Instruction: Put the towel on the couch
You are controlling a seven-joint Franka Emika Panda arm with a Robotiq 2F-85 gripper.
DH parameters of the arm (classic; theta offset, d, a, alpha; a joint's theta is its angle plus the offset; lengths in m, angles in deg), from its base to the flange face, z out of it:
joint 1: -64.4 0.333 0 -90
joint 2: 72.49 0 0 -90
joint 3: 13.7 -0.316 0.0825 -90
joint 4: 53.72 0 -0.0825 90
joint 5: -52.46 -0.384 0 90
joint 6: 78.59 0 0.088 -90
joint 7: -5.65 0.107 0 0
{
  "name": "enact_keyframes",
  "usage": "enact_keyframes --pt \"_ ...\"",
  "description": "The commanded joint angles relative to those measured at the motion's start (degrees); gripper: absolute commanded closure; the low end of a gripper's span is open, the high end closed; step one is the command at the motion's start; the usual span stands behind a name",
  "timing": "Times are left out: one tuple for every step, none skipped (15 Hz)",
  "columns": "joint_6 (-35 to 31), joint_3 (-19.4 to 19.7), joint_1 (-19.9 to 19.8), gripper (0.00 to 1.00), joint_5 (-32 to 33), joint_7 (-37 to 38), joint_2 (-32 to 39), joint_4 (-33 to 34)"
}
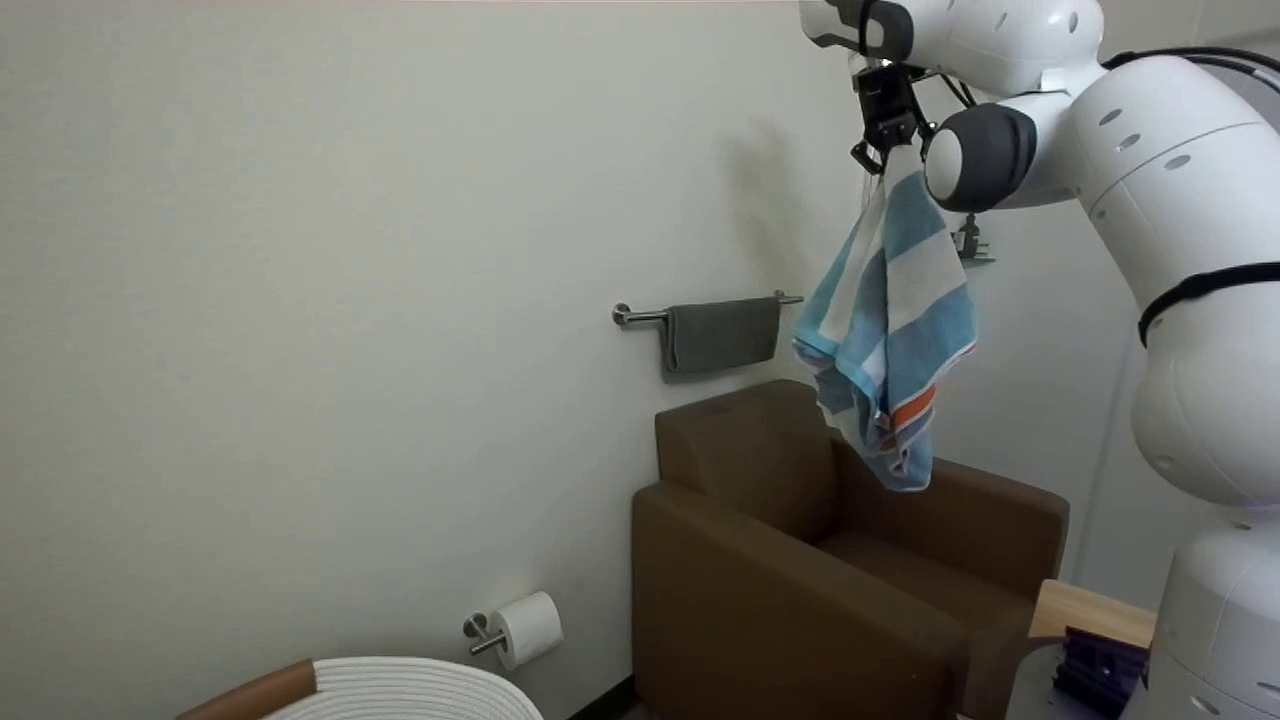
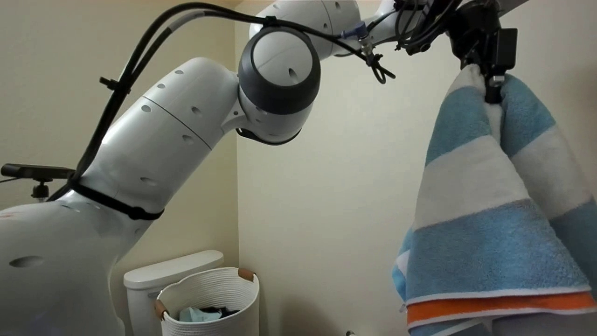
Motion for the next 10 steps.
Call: enact_keyframes --pt "1.6 -0.2 -2.2 0.9 -1.9 4.2 1.2 0.4" --pt "1.8 -0.1 -2.4 0.9 -1.9 5.1 1.6 0.4" --pt "2.1 -0.1 -2.9 0.9 -1.9 5.5 1.8 0.5" --pt "2.1 0.0 -3.2 0.9 -1.8 6.0 2.2 0.6" --pt "1.7 0.1 -3.4 0.9 -1.6 6.7 2.4 0.9" --pt "1.3 0.4 -3.6 0.9 -1.3 7.5 2.6 1.2" --pt "0.9 0.5 -3.9 0.9 -1.3 8.4 2.4 1.1" --pt "0.4 0.6 -4.4 0.9 -1.4 9.4 1.9 0.7" --pt "-0.5 0.6 -4.7 0.9 -1.5 10.3 1.0 -0.4" --pt "-0.7 0.6 -5.3 0.9 -1.8 11.3 0.8 -0.3"
